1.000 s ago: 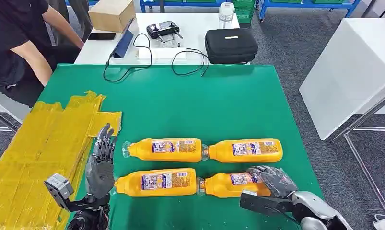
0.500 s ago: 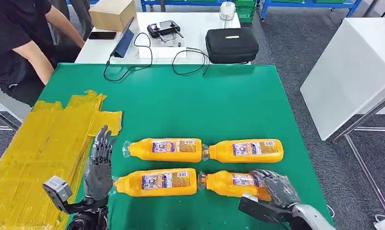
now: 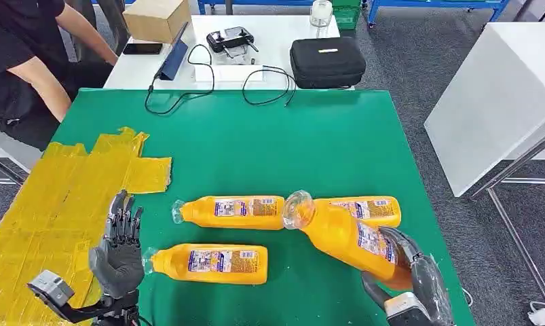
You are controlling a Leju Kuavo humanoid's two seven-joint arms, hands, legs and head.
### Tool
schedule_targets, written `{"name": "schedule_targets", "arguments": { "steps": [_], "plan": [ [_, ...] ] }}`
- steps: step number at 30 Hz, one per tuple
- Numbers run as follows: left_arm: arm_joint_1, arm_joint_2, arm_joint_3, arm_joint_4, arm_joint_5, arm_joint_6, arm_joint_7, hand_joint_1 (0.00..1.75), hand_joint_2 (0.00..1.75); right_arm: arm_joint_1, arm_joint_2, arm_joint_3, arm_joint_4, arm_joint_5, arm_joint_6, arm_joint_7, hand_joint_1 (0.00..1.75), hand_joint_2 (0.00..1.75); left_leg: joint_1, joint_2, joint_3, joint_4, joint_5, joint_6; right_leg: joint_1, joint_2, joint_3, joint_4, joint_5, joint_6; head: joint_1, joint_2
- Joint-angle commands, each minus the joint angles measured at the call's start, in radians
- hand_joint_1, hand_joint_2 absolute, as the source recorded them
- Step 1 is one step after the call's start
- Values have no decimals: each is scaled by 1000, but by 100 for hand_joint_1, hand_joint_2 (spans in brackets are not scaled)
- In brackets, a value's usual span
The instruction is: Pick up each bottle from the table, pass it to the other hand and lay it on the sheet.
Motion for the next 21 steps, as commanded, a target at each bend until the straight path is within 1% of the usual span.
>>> {"name": "schedule_targets", "arguments": {
  "steps": [1,2,4,6,7,8,11,15,17,19,20,21],
  "plan": [
    [-13,-8,0,13,75,-59,76,0,175,-54,121,-20,17,-67,-11,-90,175,175,2,1,1,1,-1,-1,2,0,2,-1,0,-2,0,0],
    [-15,-4,-11,13,87,-67,85,0,175,-78,129,-15,38,-89,-1,-105,175,175,1,1,1,0,0,-1,1,1,1,-1,1,-1,0,0],
    [-34,11,-52,17,127,-98,116,0,175,-173,158,4,122,-143,35,-134,175,175,1,2,1,-1,0,-1,1,1,1,-1,1,-1,0,0],
    [-59,26,-92,24,145,-113,128,0,175,-276,192,25,216,-182,71,-149,175,175,2,4,2,-1,0,-1,2,3,2,-2,2,-1,0,0],
    [-80,35,-117,35,151,-113,140,0,175,-352,220,39,285,-200,89,-151,175,175,2,5,2,-1,1,-1,2,4,2,-3,3,-1,0,0],
    [-93,37,-127,43,157,-105,146,0,175,-390,233,45,322,-198,86,-155,175,175,2,7,3,-2,1,-1,2,6,2,-3,4,-2,0,0],
    [-97,38,-130,46,159,-101,147,0,175,-403,236,49,335,-199,86,-155,175,175,2,7,3,-2,2,-2,3,7,2,-3,4,-2,0,0],
    [-92,45,-131,45,162,-101,145,0,175,-378,226,46,309,-200,84,-154,175,175,1,1,3,-1,3,-1,1,3,3,-2,2,-1,0,0],
    [-91,45,-132,44,163,-101,145,0,175,-374,225,45,305,-201,84,-154,175,175,1,2,3,-1,3,-1,1,3,3,-1,2,-1,0,0],
    [-112,49,-144,59,176,-108,157,0,175,-458,244,73,379,-228,126,-130,175,175,2,3,4,-1,1,-1,2,4,5,-2,1,-1,0,0],
    [-125,49,-150,69,185,-109,163,0,175,-507,258,90,430,-236,131,-129,175,175,1,4,2,-1,2,-1,1,6,3,-1,2,-1,0,0],
    [-147,47,-158,85,206,-116,173,0,175,-581,281,116,511,-245,142,-122,175,175,1,7,2,-1,2,-1,1,7,2,-1,3,-1,0,0]
  ]
}}
